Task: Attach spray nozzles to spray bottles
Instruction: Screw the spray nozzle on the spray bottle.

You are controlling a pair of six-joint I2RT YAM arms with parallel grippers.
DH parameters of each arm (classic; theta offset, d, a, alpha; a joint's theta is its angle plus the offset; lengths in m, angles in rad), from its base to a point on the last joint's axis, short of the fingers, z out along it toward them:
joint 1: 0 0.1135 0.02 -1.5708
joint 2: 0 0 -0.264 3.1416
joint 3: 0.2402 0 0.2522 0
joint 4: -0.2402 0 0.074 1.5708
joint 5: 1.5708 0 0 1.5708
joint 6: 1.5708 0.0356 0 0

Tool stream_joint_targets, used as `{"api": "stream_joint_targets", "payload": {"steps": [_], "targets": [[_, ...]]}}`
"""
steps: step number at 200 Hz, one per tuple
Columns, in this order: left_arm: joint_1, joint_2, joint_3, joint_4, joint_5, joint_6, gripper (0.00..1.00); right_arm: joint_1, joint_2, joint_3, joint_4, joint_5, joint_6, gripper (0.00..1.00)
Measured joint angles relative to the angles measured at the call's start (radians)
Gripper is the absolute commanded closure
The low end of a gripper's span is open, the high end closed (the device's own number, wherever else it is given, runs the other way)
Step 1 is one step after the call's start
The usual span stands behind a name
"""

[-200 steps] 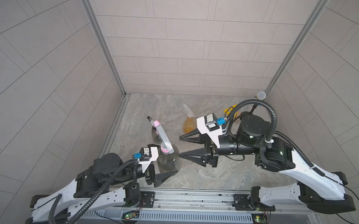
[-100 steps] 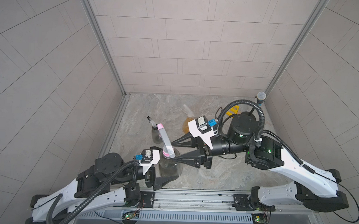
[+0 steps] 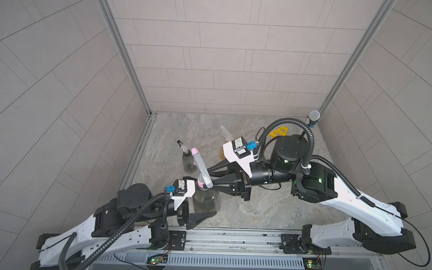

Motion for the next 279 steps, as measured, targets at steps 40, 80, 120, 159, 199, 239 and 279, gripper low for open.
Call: {"api": "stream_joint_targets", "payload": {"steps": [40,80,120,159,199,239,279], "targets": [[0.000,0.002,0.004,-0.014,-0.045,0.003,1.00,0.027,-0.003,-0.003,-0.013,0.076,-0.033,0.82],[0.000,0.035,0.037,-0.057,-0.111,0.019,1.00,0.077,-0.032,-0.026,-0.030,0.251,-0.046,0.83],[-0.002,0.053,0.049,-0.090,-0.189,0.050,1.00,0.207,-0.028,-0.019,-0.072,0.588,-0.026,0.84],[-0.002,0.062,0.048,-0.093,-0.276,0.051,1.00,0.320,0.026,0.000,-0.047,0.948,0.047,0.80],[-0.002,0.065,0.048,-0.092,-0.314,0.047,1.00,0.354,0.047,-0.002,-0.008,1.081,0.056,0.60],[0.000,0.045,0.048,-0.043,-0.320,0.039,1.00,0.361,-0.044,-0.083,-0.057,0.908,-0.022,0.46],[0.000,0.035,0.048,-0.033,-0.250,0.040,1.00,0.206,-0.177,-0.100,-0.101,0.605,-0.054,0.43]]}}
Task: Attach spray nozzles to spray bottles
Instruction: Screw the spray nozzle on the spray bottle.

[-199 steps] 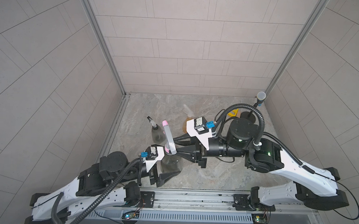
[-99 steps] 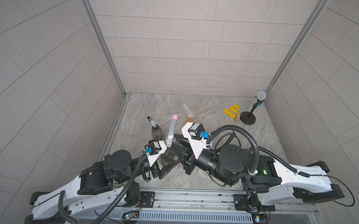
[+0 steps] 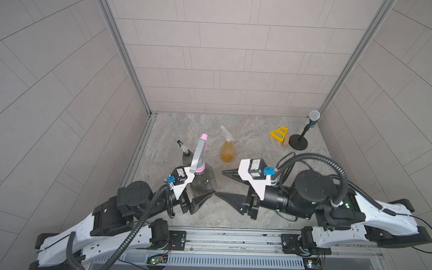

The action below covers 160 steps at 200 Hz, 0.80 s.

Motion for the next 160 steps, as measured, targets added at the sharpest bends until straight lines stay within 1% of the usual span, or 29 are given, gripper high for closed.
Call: {"api": "stream_joint_targets", "payload": {"steps": [13,31,55,69,86,108,132,160], "targets": [[0.000,-0.005,0.000,0.000,0.047,0.000,1.00,-0.130,-0.023,0.012,0.000,-0.119,0.016,0.43],[0.000,-0.019,-0.001,0.000,0.123,-0.004,1.00,-0.279,-0.016,0.046,-0.001,-0.232,0.039,0.48],[0.000,-0.035,-0.002,0.001,0.220,-0.014,1.00,-0.414,0.042,0.098,-0.001,-0.358,0.068,0.52],[0.000,-0.033,-0.002,0.000,0.266,-0.016,1.00,-0.464,0.096,0.132,-0.005,-0.429,0.084,0.55],[0.000,-0.023,-0.002,-0.002,0.309,-0.017,1.00,-0.482,0.171,0.181,-0.027,-0.505,0.099,0.58],[0.000,-0.006,-0.002,-0.005,0.331,-0.023,1.00,-0.455,0.239,0.223,-0.076,-0.567,0.085,0.58],[0.000,-0.004,-0.002,-0.011,0.333,-0.024,1.00,-0.414,0.250,0.242,-0.127,-0.590,0.063,0.58],[0.000,0.001,-0.002,-0.018,0.332,-0.023,1.00,-0.366,0.233,0.256,-0.161,-0.579,0.029,0.58]]}}
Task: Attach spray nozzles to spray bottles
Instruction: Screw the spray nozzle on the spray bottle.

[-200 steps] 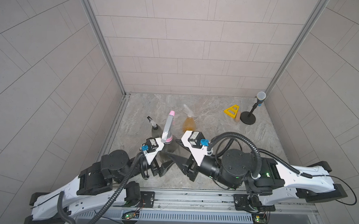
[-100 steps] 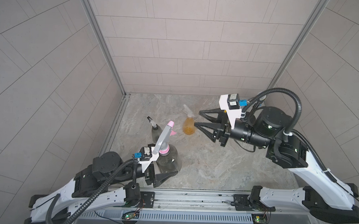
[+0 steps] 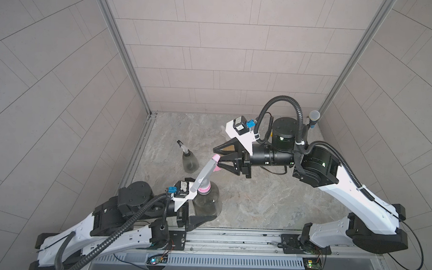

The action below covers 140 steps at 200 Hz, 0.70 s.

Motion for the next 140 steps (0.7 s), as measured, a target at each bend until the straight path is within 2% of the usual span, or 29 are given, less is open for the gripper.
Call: {"api": "stream_joint_targets", "payload": {"steps": [54,109,140], "targets": [[0.000,0.006,0.000,0.000,-0.013,0.000,1.00,0.087,-0.076,-0.001,-0.054,0.087,-0.060,0.59],[0.000,0.033,0.001,0.000,-0.048,0.003,1.00,0.386,-0.108,-0.022,-0.090,0.244,-0.138,0.56],[0.000,0.035,0.003,-0.007,-0.048,0.011,1.00,0.428,-0.134,-0.101,-0.096,0.296,-0.157,0.54]]}}
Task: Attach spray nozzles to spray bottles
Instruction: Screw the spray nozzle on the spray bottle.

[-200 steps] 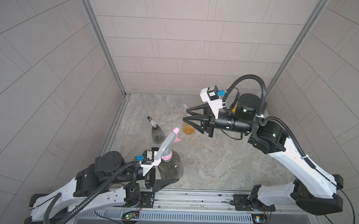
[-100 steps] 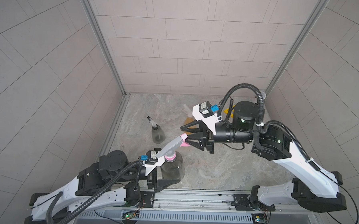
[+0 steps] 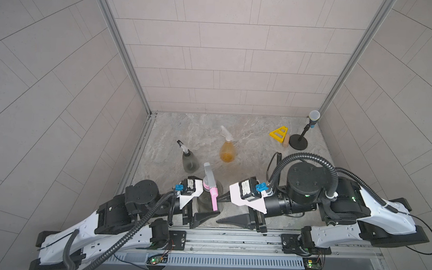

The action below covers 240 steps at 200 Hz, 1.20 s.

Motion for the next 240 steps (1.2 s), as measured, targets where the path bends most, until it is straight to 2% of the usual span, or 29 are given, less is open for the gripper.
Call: {"api": "stream_joint_targets", "payload": {"steps": [21,34,61,97,124,159,240], "targets": [[0.000,-0.002,0.003,-0.008,0.012,0.001,1.00,-0.012,-0.045,-0.056,-0.005,0.042,-0.011,0.51],[0.000,-0.002,0.006,-0.015,0.030,0.001,1.00,-0.062,-0.071,-0.068,0.003,0.025,-0.010,0.50],[0.000,-0.002,0.008,-0.016,0.079,0.001,1.00,-0.208,-0.090,-0.070,0.068,-0.082,0.010,0.48],[0.000,-0.002,0.008,-0.015,0.129,-0.002,1.00,-0.276,-0.043,-0.044,0.126,-0.222,0.037,0.51],[0.000,-0.002,0.008,-0.015,0.148,-0.002,1.00,-0.289,0.006,-0.021,0.157,-0.309,0.063,0.46],[0.000,-0.001,0.008,-0.015,0.158,-0.002,1.00,-0.273,0.042,0.000,0.159,-0.367,0.071,0.46],[0.000,0.013,0.008,-0.015,0.157,0.000,1.00,-0.253,0.061,0.008,0.179,-0.414,0.098,0.59]]}}
